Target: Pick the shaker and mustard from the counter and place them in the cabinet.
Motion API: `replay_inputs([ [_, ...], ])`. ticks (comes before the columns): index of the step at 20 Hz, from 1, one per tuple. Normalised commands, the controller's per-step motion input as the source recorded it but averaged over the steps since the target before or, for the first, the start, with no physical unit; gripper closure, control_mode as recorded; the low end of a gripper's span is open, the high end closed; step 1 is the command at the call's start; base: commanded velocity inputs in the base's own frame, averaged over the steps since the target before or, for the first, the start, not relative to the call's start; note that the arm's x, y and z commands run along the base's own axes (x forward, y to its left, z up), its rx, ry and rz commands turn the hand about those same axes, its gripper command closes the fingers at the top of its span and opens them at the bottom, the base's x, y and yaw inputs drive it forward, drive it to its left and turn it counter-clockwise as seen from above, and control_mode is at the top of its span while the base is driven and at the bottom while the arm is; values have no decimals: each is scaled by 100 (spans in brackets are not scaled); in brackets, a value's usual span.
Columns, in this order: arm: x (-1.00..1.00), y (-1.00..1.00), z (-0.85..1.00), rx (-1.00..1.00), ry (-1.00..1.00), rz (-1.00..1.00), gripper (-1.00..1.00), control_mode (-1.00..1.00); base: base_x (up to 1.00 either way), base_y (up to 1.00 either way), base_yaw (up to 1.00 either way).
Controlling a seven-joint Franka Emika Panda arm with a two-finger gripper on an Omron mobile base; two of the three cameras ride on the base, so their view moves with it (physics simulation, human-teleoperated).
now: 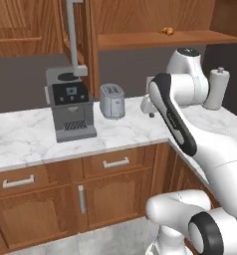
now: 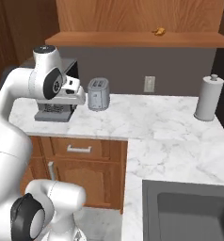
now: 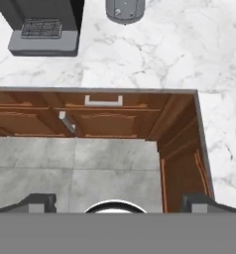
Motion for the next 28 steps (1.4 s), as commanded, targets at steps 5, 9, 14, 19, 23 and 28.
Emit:
replay_inputs([
  [5, 0, 0, 0, 0, 0, 0, -100, 100, -70, 18, -33],
  [9, 0, 0, 0, 0, 0, 0, -100, 100, -75, 27, -33],
  [14, 0, 0, 0, 0, 0, 0, -100, 100, -75, 32, -31],
  [19, 0, 0, 0, 0, 0, 0, -100, 100, -72, 23, -30],
  [23, 0, 0, 0, 0, 0, 0, -100, 100, -68, 12, -34],
  [28, 0, 0, 0, 0, 0, 0, -100, 100, -71, 8, -38],
])
